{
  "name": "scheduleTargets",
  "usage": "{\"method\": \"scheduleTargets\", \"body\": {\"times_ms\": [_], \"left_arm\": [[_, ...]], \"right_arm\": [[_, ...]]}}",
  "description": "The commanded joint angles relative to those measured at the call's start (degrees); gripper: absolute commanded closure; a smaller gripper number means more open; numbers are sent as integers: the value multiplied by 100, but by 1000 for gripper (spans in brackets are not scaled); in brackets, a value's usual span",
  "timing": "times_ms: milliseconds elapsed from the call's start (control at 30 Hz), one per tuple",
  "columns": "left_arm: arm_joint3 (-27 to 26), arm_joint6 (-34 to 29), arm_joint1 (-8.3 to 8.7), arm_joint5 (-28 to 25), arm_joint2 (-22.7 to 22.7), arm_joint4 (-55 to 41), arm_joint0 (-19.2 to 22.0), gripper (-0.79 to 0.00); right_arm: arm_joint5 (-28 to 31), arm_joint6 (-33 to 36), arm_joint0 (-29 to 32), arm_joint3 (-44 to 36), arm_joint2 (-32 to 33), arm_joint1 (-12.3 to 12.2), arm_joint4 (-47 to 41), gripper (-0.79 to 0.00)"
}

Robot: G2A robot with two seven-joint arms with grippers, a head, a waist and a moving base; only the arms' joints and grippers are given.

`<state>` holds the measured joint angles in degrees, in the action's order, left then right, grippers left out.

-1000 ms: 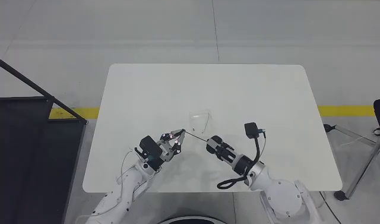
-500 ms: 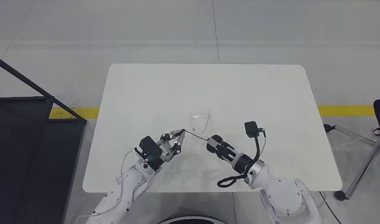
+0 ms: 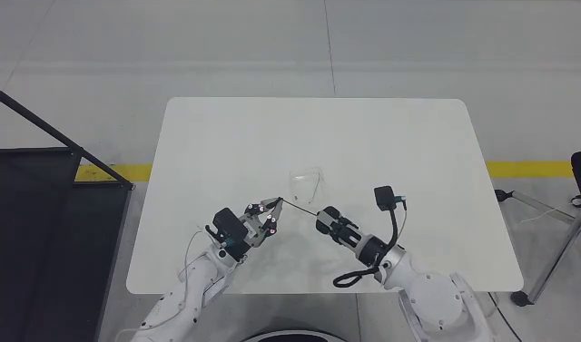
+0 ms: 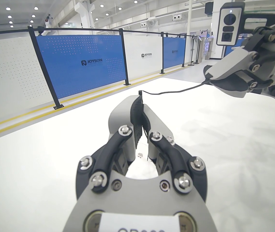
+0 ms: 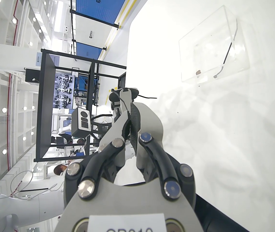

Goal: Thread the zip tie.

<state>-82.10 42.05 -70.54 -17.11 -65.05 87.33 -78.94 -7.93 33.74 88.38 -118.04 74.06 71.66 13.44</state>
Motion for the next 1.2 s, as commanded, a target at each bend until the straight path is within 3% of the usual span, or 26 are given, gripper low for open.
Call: {"method": "scheduleTargets", "body": {"times_ms": [0, 1167], "left_arm": [[1, 1, -1, 1, 2, 0, 0, 0], [20, 41, -6, 6, 2, -8, 9, 0]], "right_arm": [[-17, 5, -10, 1, -5, -5, 2, 0], [-234, -18, -151, 65, -91, -83, -114, 0]]}}
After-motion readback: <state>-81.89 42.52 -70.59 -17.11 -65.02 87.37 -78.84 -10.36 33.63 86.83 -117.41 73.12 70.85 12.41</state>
